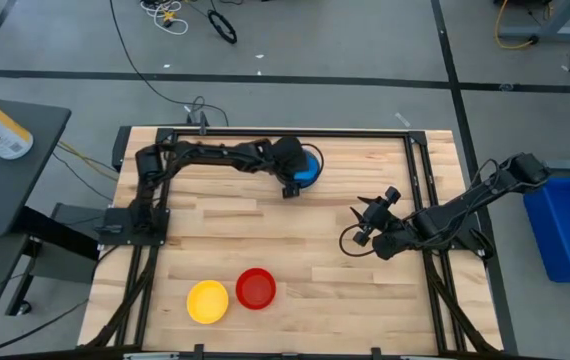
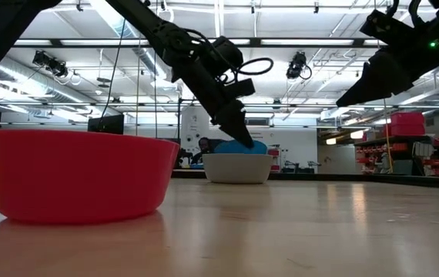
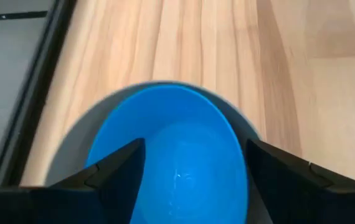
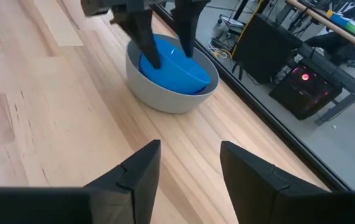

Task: Nest bowls inside each other
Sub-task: Stack the blue bowl on the dark blue bowl, then stack the red bowl on the blue bowl

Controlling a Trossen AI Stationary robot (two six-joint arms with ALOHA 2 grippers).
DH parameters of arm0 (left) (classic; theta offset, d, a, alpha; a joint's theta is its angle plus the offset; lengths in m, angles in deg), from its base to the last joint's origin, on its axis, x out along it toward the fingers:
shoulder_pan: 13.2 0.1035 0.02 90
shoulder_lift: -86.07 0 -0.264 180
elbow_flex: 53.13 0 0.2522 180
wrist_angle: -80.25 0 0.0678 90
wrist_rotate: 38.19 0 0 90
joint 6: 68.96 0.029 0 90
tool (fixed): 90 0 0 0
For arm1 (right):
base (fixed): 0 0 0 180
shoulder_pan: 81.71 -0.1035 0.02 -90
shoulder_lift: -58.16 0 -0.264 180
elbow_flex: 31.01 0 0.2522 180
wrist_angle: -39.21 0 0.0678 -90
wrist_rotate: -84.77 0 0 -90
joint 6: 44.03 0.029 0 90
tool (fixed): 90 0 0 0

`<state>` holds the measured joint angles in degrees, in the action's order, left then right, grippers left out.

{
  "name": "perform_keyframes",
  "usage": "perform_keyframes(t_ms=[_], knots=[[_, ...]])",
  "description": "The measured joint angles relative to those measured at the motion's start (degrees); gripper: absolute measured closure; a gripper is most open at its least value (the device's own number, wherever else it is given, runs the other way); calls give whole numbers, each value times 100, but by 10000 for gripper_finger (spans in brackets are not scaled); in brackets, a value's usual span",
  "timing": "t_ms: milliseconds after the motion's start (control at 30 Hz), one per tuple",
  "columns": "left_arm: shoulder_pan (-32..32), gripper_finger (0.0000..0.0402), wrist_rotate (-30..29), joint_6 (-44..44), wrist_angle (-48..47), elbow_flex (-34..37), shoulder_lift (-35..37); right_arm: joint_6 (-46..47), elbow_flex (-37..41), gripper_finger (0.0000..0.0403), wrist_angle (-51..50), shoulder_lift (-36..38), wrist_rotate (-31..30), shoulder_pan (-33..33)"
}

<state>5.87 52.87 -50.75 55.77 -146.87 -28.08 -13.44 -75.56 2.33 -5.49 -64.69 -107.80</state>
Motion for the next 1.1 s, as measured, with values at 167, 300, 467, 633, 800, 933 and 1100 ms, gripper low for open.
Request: perform_keyframes(t_ms=[167, 300, 467, 633, 800, 933, 1100], knots=[[17, 114, -29, -22, -57, -4, 8, 0, 0, 222, -13, 0, 13, 2], [35, 113, -461, -150, -52, -4, -27, 0, 0, 219, -13, 0, 21, 0], [50, 117, -737, -294, -40, -4, -27, 2, 0, 214, -11, -2, 122, 0], [47, 117, -774, -405, 139, 191, -27, 2, 0, 213, 23, -2, 122, 2], [14, 115, -763, -387, 115, 334, -33, 2, 0, 216, 24, -2, 122, 2], [-179, 115, -795, -290, 125, 334, 160, 2, -2, 216, 24, -2, 122, 0], [-660, 117, -1184, -177, -153, 332, 523, 2, -2, 209, 25, -2, 301, 0]])
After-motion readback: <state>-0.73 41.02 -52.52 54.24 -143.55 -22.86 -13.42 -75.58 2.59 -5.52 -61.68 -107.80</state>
